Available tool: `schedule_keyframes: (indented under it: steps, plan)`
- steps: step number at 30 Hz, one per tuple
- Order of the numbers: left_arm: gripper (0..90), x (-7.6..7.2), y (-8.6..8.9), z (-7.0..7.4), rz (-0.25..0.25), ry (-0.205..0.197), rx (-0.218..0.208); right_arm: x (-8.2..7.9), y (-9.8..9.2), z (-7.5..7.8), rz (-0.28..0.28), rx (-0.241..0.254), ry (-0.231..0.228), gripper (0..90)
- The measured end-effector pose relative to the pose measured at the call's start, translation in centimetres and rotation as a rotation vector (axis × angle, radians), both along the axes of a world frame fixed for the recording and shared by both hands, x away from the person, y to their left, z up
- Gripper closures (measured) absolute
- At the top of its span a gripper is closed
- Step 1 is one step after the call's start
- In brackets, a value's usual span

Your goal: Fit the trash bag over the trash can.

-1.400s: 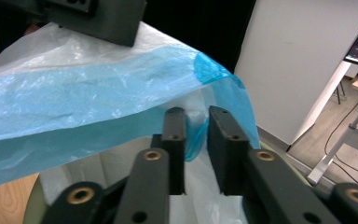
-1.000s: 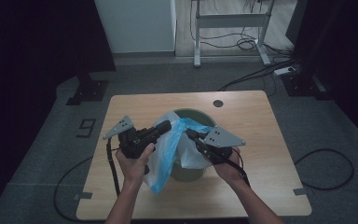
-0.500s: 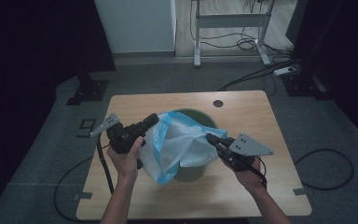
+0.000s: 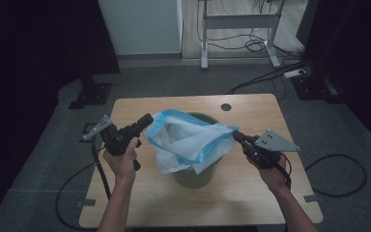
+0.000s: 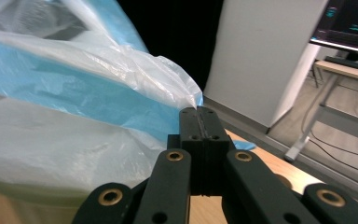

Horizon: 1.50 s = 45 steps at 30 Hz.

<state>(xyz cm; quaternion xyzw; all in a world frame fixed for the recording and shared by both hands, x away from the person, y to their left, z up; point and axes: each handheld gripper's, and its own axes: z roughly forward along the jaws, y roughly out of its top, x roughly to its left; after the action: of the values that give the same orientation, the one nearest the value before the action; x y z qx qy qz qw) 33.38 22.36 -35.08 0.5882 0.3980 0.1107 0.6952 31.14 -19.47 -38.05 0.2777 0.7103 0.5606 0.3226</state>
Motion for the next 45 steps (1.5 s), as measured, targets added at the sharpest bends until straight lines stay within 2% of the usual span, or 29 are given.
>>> schedule_keyframes:
  steps: [5,10,14,17,22,27,33,36,40,45]
  plan:
    - [89.5,1.4,0.8,0.4,0.009,-0.002,-0.007,2.1,-0.3,0.9,-0.054,-0.003,0.002,89.1]
    - [89.4,2.9,0.9,1.0,0.015,0.001,-0.013,4.4,-0.9,2.1,-0.122,0.031,-0.005,89.1]
    - [89.5,2.5,0.9,0.9,0.006,-0.01,-0.003,4.9,-1.8,2.6,-0.154,0.073,-0.001,89.1]
    - [89.5,1.6,1.3,0.4,-0.006,-0.017,-0.009,4.3,-2.4,2.6,-0.154,0.092,-0.01,89.1]
    - [89.4,-0.9,1.7,-1.1,-0.035,-0.024,0.0,1.7,-3.1,1.9,-0.114,0.101,-0.021,89.1]
    - [89.4,-3.3,2.0,-3.2,-0.057,-0.025,0.016,-0.9,-3.5,0.0,-0.082,0.105,-0.018,89.1]
    - [89.4,-5.0,2.7,-6.0,-0.084,-0.006,0.03,-3.6,-3.7,-2.7,-0.029,0.102,0.007,89.0]
    - [89.4,-5.5,2.9,-7.5,-0.108,0.009,0.038,-4.6,-3.9,-4.5,0.002,0.106,0.039,89.0]
    - [89.4,-5.9,2.9,-9.7,-0.124,0.04,0.041,-5.6,-3.9,-6.9,0.034,0.085,0.083,89.0]
    - [89.4,-6.0,3.3,-11.1,-0.115,0.07,0.042,-5.8,-3.6,-8.9,0.058,0.076,0.132,89.0]
